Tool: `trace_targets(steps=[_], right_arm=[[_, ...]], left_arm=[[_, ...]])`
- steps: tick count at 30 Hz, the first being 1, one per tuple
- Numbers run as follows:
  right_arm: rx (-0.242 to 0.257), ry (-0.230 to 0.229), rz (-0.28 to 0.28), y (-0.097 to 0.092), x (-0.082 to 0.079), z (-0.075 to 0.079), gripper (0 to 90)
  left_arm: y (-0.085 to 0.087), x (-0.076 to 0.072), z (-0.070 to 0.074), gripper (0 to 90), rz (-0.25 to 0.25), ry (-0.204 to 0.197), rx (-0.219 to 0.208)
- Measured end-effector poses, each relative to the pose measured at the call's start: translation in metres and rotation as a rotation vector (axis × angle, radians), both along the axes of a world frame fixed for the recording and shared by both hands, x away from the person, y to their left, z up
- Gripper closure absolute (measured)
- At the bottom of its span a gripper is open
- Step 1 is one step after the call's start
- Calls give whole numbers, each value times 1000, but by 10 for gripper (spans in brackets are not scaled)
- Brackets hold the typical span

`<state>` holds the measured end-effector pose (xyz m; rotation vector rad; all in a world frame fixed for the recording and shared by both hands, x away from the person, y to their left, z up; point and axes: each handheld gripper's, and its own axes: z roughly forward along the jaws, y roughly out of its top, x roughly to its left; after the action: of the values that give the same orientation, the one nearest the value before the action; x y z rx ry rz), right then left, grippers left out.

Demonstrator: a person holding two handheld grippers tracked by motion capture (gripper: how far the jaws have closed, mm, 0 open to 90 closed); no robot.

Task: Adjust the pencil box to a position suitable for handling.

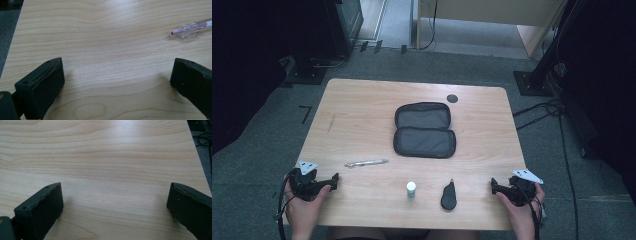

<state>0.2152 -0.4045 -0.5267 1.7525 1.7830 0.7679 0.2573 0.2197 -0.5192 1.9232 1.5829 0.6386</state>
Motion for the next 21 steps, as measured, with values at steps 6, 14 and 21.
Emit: trace_targets(steps=[6,14,21], right_arm=[[10,-54,-13,3,-5,3,277],[25,-110,48,25,1,19,411],[41,-169,65,53,23,50,567]], left_arm=[[0,0,0,0,0,-1,0],[0,0,0,0,0,-1,-1],[0,-1,0,0,-3,1,-1]])
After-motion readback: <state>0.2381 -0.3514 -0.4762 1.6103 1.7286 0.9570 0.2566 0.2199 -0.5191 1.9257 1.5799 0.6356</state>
